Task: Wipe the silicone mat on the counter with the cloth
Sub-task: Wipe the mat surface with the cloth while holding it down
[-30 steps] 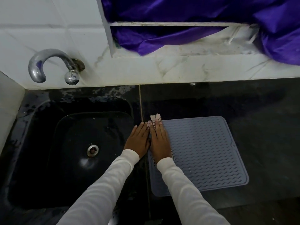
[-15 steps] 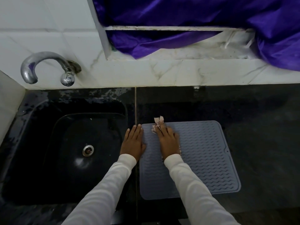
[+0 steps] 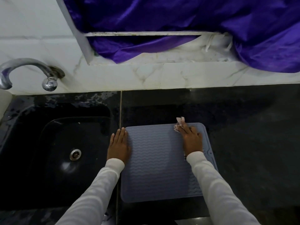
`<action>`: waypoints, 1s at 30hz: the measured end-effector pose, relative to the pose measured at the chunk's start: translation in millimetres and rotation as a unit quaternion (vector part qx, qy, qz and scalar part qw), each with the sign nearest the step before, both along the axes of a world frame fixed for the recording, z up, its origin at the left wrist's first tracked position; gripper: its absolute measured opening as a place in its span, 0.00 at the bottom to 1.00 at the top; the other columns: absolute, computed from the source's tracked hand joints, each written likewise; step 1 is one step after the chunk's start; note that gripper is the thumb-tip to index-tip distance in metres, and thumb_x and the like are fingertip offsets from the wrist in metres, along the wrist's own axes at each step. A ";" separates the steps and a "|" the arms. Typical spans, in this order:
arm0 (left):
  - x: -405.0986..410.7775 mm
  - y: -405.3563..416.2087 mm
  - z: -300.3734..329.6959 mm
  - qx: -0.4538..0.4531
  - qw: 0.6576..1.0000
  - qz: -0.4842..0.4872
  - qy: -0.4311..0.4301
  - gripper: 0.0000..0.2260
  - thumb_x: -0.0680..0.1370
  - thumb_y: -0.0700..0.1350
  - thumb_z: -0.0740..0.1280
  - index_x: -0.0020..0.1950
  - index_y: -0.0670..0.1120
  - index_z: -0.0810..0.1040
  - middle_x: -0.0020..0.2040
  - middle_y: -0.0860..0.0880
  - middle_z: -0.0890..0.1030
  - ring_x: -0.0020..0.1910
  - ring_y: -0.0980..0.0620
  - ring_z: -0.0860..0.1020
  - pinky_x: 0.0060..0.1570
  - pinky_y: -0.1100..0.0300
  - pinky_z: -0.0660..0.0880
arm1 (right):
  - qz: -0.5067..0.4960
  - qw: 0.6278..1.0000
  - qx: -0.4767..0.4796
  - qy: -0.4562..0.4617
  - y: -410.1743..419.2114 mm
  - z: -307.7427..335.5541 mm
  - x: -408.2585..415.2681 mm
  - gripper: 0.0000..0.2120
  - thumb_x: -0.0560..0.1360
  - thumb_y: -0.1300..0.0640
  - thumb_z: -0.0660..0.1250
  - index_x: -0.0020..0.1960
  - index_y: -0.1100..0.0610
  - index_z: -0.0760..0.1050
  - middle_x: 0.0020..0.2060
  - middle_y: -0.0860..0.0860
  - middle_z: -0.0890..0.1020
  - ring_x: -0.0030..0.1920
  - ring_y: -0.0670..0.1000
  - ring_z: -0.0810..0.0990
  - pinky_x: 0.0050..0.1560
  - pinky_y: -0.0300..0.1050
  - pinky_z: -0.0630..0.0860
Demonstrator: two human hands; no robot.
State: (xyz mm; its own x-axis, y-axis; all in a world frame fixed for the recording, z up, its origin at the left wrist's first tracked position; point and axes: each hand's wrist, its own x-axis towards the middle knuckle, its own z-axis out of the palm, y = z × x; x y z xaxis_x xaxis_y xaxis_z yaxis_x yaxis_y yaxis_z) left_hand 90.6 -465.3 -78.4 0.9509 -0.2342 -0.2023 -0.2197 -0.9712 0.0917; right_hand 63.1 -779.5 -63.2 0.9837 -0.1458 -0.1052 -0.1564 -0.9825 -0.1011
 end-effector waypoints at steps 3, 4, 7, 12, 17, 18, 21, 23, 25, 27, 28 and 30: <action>-1.9 -3.4 -0.2 0.000 1.000 0.009 -0.002 0.28 0.82 0.47 0.52 0.79 0.42 0.44 0.80 0.46 0.44 0.78 0.49 0.43 0.73 0.53 0.35 | -0.024 0.999 -0.019 0.037 -27.9 3.8 -1.9 0.28 0.77 0.59 0.63 0.75 0.47 0.62 0.76 0.46 0.58 0.69 0.59 0.64 0.57 0.62 0.69; -2.0 -3.0 -0.5 0.001 1.000 0.011 -0.001 0.28 0.82 0.47 0.51 0.79 0.43 0.44 0.80 0.46 0.44 0.78 0.49 0.42 0.73 0.53 0.35 | -0.033 0.998 -0.016 0.048 -35.3 5.0 -2.1 0.28 0.78 0.58 0.62 0.75 0.47 0.60 0.76 0.46 0.57 0.70 0.59 0.62 0.59 0.63 0.67; -1.7 -2.4 -1.1 0.002 1.000 0.009 -0.004 0.28 0.82 0.47 0.52 0.79 0.43 0.44 0.80 0.46 0.44 0.78 0.48 0.43 0.74 0.53 0.36 | -0.057 0.997 -0.033 0.046 -53.5 9.5 -5.2 0.27 0.78 0.57 0.62 0.75 0.45 0.60 0.76 0.46 0.58 0.68 0.58 0.62 0.59 0.64 0.68; -2.0 0.0 -0.7 0.004 1.000 0.004 -0.006 0.28 0.82 0.48 0.53 0.79 0.44 0.45 0.80 0.47 0.46 0.78 0.48 0.43 0.74 0.51 0.38 | -0.095 0.994 -0.036 0.036 -76.1 6.9 -10.6 0.28 0.77 0.59 0.62 0.75 0.45 0.60 0.77 0.43 0.55 0.65 0.58 0.64 0.57 0.62 0.69; -4.9 -2.7 -5.5 -0.008 1.000 0.012 0.000 0.27 0.83 0.46 0.51 0.79 0.43 0.44 0.80 0.45 0.45 0.78 0.47 0.44 0.75 0.51 0.40 | -0.142 0.990 0.009 -0.004 -67.5 10.4 -9.5 0.29 0.77 0.63 0.61 0.74 0.45 0.61 0.76 0.46 0.60 0.57 0.63 0.69 0.57 0.60 0.71; -3.8 -1.3 -6.7 -0.013 1.000 0.009 -0.002 0.27 0.82 0.46 0.51 0.79 0.42 0.45 0.80 0.45 0.46 0.78 0.47 0.44 0.75 0.51 0.40 | -0.145 0.989 0.021 -0.018 -64.5 10.8 -7.0 0.28 0.77 0.63 0.61 0.74 0.45 0.62 0.75 0.48 0.62 0.56 0.65 0.69 0.56 0.60 0.72; -0.4 8.3 -6.2 -0.019 1.000 -0.017 -0.006 0.28 0.80 0.50 0.48 0.79 0.43 0.49 0.79 0.45 0.50 0.78 0.47 0.48 0.74 0.52 0.40 | -0.128 0.985 0.052 -0.108 -56.2 11.5 -2.5 0.26 0.74 0.64 0.64 0.71 0.52 0.68 0.66 0.55 0.75 0.52 0.66 0.74 0.51 0.55 0.73; 1.1 14.1 -4.3 -0.036 0.999 -0.028 -0.005 0.33 0.75 0.55 0.42 0.79 0.43 0.52 0.79 0.46 0.52 0.78 0.48 0.49 0.74 0.53 0.40 | -0.102 0.969 0.134 -0.179 -33.5 22.3 1.6 0.20 0.76 0.63 0.64 0.68 0.53 0.73 0.61 0.53 0.79 0.55 0.58 0.78 0.54 0.47 0.73; 2.7 15.7 -3.1 -0.045 0.998 -0.034 0.000 0.31 0.77 0.54 0.45 0.79 0.44 0.52 0.79 0.47 0.51 0.78 0.49 0.49 0.75 0.52 0.40 | -0.078 0.934 0.272 -0.219 11.8 42.0 5.0 0.12 0.80 0.58 0.63 0.62 0.51 0.78 0.57 0.47 0.82 0.57 0.42 0.79 0.57 0.35 0.72; 3.1 15.4 -3.4 -0.055 0.998 -0.032 0.005 0.28 0.80 0.50 0.54 0.79 0.44 0.51 0.79 0.47 0.50 0.78 0.49 0.48 0.75 0.52 0.40 | 0.004 0.932 0.296 -0.210 66.1 53.2 7.6 0.12 0.81 0.54 0.61 0.62 0.46 0.78 0.60 0.43 0.80 0.61 0.38 0.75 0.61 0.33 0.70; 3.9 15.4 -2.8 -0.064 0.997 -0.031 0.007 0.28 0.80 0.49 0.56 0.79 0.44 0.51 0.79 0.47 0.51 0.78 0.49 0.48 0.75 0.52 0.41 | 0.046 0.933 0.291 -0.208 91.0 51.6 9.2 0.13 0.81 0.55 0.61 0.64 0.46 0.76 0.63 0.44 0.78 0.63 0.41 0.74 0.64 0.37 0.69; 4.7 17.3 -1.0 -0.077 0.996 -0.031 0.016 0.28 0.79 0.50 0.53 0.79 0.44 0.54 0.79 0.46 0.53 0.78 0.49 0.50 0.75 0.51 0.43 | 0.118 0.951 0.219 -0.183 135.7 34.1 14.0 0.19 0.79 0.57 0.63 0.68 0.46 0.72 0.67 0.48 0.74 0.63 0.50 0.74 0.63 0.44 0.71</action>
State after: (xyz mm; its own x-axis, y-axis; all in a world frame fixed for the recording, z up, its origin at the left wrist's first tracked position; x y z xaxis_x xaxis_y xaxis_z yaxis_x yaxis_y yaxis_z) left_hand 95.3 -448.0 -79.4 0.9270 -0.3237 -0.1894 -0.2743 -0.9296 0.2464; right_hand 77.1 -643.8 -29.1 0.9659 0.0626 0.2511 0.1879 -0.8370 -0.5139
